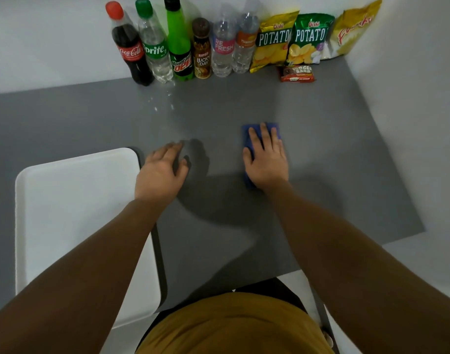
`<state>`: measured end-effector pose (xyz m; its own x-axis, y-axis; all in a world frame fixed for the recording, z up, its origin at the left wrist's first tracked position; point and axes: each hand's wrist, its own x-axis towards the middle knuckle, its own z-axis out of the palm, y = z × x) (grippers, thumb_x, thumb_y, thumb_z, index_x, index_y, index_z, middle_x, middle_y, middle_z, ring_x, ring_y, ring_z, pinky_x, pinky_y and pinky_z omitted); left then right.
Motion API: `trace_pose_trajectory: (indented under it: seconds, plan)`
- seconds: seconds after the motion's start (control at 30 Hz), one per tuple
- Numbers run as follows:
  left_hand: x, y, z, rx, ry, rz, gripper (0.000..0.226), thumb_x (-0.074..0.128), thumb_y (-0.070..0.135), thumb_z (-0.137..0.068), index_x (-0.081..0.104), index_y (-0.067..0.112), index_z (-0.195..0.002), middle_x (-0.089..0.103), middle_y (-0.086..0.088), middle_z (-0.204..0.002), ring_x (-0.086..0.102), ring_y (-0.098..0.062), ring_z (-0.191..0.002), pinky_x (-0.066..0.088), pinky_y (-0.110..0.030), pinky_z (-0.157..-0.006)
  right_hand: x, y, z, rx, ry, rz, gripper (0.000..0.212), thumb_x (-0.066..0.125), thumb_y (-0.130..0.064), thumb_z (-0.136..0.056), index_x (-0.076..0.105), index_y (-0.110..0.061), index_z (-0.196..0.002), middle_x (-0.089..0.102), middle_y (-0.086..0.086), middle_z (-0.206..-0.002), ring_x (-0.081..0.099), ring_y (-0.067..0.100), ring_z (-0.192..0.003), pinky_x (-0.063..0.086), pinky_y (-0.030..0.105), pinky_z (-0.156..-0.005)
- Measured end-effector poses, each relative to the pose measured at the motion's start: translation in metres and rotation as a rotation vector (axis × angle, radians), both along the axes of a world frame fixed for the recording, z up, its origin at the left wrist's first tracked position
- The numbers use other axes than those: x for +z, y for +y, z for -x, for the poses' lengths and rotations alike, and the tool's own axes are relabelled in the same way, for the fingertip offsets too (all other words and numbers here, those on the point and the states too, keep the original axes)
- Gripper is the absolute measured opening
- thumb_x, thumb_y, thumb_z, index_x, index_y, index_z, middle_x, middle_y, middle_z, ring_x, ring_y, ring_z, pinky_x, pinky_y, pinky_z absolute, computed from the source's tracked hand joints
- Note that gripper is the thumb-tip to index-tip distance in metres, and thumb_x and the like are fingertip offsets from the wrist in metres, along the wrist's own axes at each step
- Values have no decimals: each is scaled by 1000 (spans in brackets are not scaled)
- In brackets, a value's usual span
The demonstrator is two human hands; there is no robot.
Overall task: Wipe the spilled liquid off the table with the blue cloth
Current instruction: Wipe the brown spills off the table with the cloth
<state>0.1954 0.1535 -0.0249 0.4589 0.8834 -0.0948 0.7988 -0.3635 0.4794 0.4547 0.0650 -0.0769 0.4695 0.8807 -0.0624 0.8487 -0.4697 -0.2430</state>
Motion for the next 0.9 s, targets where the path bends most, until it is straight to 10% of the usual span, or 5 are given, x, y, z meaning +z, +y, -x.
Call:
trace_pose_trajectory:
  seconds: [0.17,0.47,0.9]
  plan:
    - [4,-1,-11,-44,-37,-23,50,53,34,-101,49,17,-148,48,-7,-153,42,-31,-139,38,-41,-112,1,-77,-19,-167,-100,-68,56,49,-36,-104,41,-18,-157,30,12,-166,23,37,-155,23,49,-125]
    - [4,-7,-20,-76,-21,19,38,47,42,-101,62,21,-129,65,-8,-120,62,-33,-106,55,-42,-83,-5,-178,41,-171,-26,138,68,14,-57,-104,5,-29,-165,-6,2,-173,-15,24,-158,1,46,-129]
    - [-17,-29,4,-48,-62,-33,28,49,43,-99,66,22,-105,67,-4,-88,64,-29,-72,40,-28,-63,-8,-106,158,51,39,92,63,17,-50,-108,6,-26,-165,-10,2,-173,-20,23,-157,-9,40,-127]
